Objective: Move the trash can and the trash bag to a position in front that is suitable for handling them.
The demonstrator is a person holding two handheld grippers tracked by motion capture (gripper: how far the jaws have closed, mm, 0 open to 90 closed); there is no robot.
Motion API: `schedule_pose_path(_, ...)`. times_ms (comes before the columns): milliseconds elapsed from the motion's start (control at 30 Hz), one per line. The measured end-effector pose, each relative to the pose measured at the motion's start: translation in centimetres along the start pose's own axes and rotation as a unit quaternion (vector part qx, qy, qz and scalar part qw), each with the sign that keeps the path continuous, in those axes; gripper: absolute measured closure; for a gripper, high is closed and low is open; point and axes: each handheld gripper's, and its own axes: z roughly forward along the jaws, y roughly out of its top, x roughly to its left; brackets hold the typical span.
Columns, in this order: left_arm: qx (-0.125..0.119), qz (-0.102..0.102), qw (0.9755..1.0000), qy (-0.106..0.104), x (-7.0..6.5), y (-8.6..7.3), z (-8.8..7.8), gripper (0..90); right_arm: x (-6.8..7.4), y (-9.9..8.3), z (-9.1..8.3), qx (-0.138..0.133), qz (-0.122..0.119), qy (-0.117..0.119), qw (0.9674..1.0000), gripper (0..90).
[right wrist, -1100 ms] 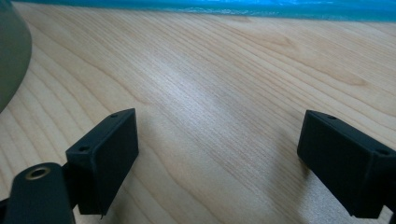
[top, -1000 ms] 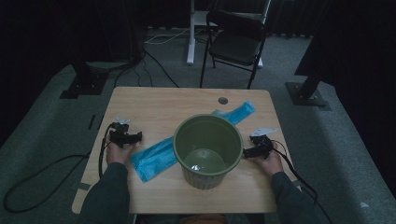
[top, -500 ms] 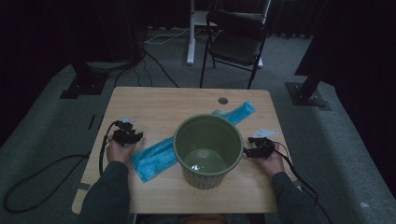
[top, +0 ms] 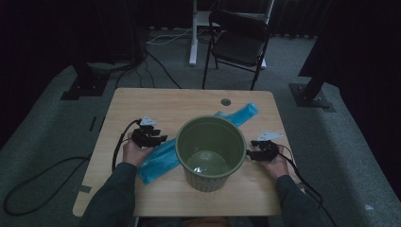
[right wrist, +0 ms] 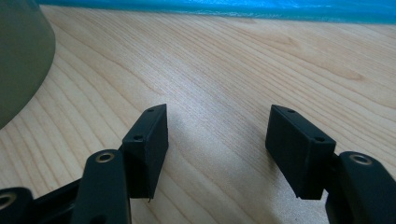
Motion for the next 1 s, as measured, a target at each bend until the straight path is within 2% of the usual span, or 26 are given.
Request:
schedule_pose_path(100, 0.013, 0.018, 0.9997, -0.011, -1.1, 0.5, 1.0, 53.8, 0.0, -0.1, 0.0, 0.000, 0.000, 0.001, 1.0000, 38.3)
schedule_pose_path(233, 0.029, 0.035, 0.9989, -0.013, -2.0, 0.8, 2.2, 53.7, 0.0, -0.1, -0.1, -0.001, 0.000, 0.002, 1.0000, 38.0)
schedule_pose_path(400, 0.044, 0.035, 0.9983, -0.014, -2.3, 0.6, 3.2, 53.0, 0.0, -0.1, -0.1, -0.001, -0.001, 0.002, 1.0000, 37.7)
schedule_pose_path(433, 0.057, 0.040, 0.9975, -0.012, -2.3, 0.5, 3.6, 53.0, 0.0, -0.1, -0.1, -0.001, -0.001, 0.002, 1.0000, 37.7)
schedule_pose_path(533, 0.074, 0.046, 0.9962, -0.011, -2.3, 0.0, 4.0, 72.8, 0.0, -0.1, -0.1, -0.001, -0.001, 0.002, 1.0000, 37.6)
schedule_pose_path(667, 0.086, 0.053, 0.9949, -0.011, -2.0, -0.5, 3.5, 88.7, 0.1, -0.1, -0.1, -0.001, -0.001, 0.002, 1.0000, 37.4)
schedule_pose_path(867, 0.102, 0.069, 0.9923, -0.003, -1.2, -1.8, 1.7, 89.6, 0.1, -0.2, -0.1, -0.001, -0.001, 0.002, 1.0000, 37.4)
schedule_pose_path(1000, 0.095, 0.055, 0.9939, 0.007, 0.0, -2.8, 0.1, 89.5, 0.1, -0.2, -0.1, -0.001, -0.001, 0.002, 1.0000, 37.4)
